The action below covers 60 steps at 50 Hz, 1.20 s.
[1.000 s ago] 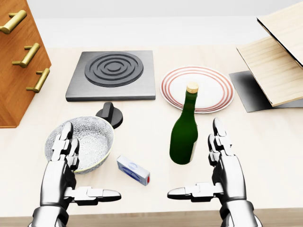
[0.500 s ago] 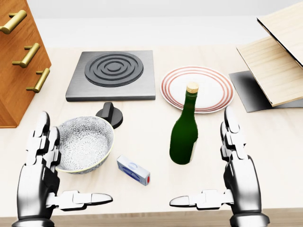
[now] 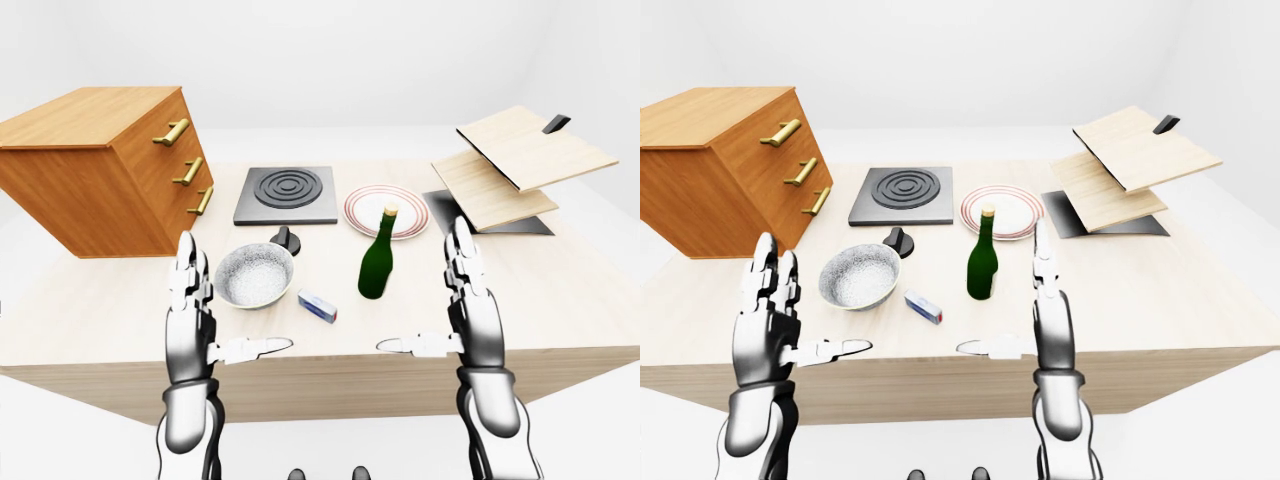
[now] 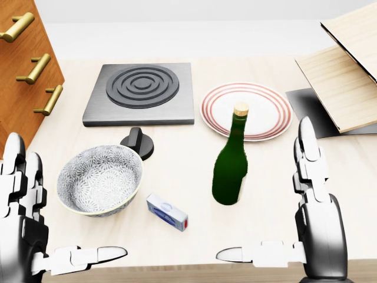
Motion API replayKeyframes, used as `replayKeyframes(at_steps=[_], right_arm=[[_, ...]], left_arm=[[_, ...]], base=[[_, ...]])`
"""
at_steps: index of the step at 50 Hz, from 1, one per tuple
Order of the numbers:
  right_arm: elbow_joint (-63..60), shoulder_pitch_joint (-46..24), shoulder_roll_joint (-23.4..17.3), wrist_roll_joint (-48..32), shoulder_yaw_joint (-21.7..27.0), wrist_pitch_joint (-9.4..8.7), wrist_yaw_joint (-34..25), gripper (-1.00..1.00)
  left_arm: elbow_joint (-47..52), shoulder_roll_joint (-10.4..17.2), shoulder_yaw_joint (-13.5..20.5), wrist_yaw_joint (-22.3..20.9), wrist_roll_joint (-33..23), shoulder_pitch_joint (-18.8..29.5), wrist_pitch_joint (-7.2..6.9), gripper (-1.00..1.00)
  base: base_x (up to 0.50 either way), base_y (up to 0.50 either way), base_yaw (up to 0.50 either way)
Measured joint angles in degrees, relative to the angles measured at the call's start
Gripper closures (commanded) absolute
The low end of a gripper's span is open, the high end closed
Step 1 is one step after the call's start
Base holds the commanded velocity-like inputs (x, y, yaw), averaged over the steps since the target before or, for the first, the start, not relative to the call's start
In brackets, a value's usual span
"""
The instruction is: Put the bowl on the top of the cabinet.
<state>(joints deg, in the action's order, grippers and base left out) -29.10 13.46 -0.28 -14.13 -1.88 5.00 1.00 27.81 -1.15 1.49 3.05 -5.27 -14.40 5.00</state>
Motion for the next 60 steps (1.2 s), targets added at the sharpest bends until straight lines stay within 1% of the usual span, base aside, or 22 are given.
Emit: replayKeyframes(at_steps=[20,60], right_arm=[[-1.4,0.5,0.0,-0.7,-0.2,0.00,-0.1,-1.00],[-1.0,0.4,-0.1,-0.7,-0.2,0.00,-0.3,-1.00]], left_arm=[[-0.1,0.0,0.1,0.7,-0.6,-0.3,0.00,-1.00],[-0.9,0.1,0.1,0.7,-0.7,0.1,0.00,-1.00]], base=[[0.00,0.22,0.00],[0.00,0.22,0.00]])
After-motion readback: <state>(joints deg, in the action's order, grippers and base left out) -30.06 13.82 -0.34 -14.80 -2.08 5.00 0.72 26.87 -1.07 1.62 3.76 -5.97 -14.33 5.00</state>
